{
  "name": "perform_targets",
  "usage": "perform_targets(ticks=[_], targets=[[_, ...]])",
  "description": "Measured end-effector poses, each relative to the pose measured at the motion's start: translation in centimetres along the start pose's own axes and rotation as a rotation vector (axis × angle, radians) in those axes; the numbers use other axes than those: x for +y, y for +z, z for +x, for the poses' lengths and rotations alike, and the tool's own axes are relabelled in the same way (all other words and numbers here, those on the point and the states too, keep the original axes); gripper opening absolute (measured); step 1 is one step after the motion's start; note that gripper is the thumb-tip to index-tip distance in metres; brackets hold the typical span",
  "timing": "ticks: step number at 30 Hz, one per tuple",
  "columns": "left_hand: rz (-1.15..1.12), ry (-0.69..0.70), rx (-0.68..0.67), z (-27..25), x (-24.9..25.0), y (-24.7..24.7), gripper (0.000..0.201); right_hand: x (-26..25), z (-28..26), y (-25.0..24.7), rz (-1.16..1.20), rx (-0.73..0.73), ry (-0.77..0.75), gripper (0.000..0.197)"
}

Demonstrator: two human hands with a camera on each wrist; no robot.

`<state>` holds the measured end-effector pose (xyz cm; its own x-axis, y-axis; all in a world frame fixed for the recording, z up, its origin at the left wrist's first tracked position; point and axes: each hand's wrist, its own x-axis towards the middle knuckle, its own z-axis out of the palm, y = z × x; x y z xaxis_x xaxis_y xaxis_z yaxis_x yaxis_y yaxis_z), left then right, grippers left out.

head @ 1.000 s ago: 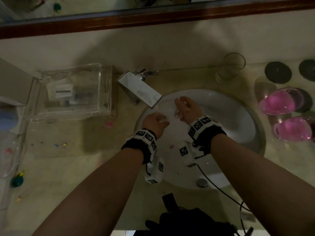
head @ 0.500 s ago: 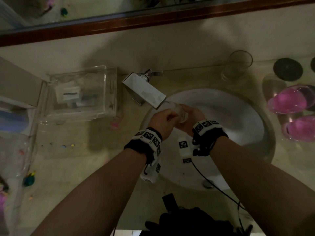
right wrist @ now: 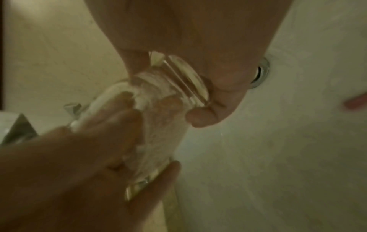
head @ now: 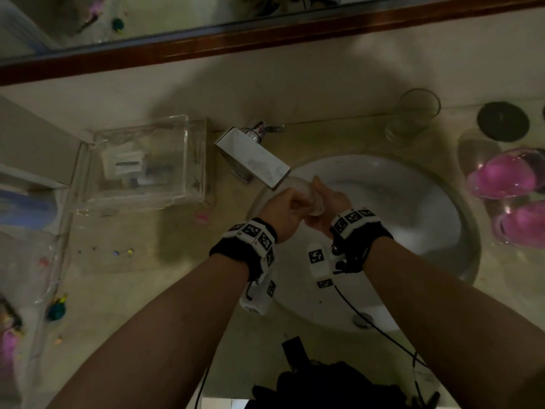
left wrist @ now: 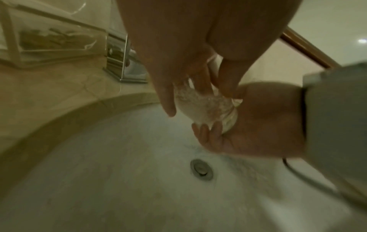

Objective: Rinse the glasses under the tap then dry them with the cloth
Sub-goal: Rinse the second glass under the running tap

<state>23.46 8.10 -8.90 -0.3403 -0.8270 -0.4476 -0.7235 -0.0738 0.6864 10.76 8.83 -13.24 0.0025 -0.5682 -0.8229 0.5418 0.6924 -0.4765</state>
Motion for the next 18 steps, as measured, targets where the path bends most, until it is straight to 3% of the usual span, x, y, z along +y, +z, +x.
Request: perform_targets(ticks=[4, 6, 8, 12, 13, 16, 17, 18], targets=[[0.006, 0.007, 0.04, 0.0, 0.5, 0.0, 0.017, 0.1, -1.2, 0.5, 0.121, -0.062, 0.021, 0.038], [0.004, 0.017, 0.086, -0.1, 0.5, 0.1, 0.013, 0.2, -1.1, 0.6, 0.098, -0.041, -0.006, 0.056], [-0.011, 0.039, 0.08, -0.2, 0.6, 0.1, 0.012, -0.1, -0.9, 0.4, 0.141, -0.076, -0.009, 0.045], [0.03, 0.08, -0.076, -0.2, 1.0, -0.4, 0.018, 0.3, -0.7, 0.0, 0.142, -0.043, 0.001, 0.039], [0.038, 0.075, -0.058, -0.1, 1.0, -0.5, 0.018, 0.6, -0.2, -0.2, 0.053, -0.05, -0.042, 0.037], [0.024, 0.037, 0.04, -0.1, 0.9, -0.2, 0.014, 1.6, 2.6, -1.4, -0.15, -0.078, 0.094, 0.061], [0.011, 0.034, 0.064, -0.2, 0.9, 0.0, 0.014, 1.0, 2.0, -1.5, -0.063, -0.083, 0.139, 0.058], [-0.005, 0.035, 0.069, -0.3, 0.9, 0.2, 0.015, 0.7, 0.5, -0.9, -0.028, -0.082, 0.062, 0.047]])
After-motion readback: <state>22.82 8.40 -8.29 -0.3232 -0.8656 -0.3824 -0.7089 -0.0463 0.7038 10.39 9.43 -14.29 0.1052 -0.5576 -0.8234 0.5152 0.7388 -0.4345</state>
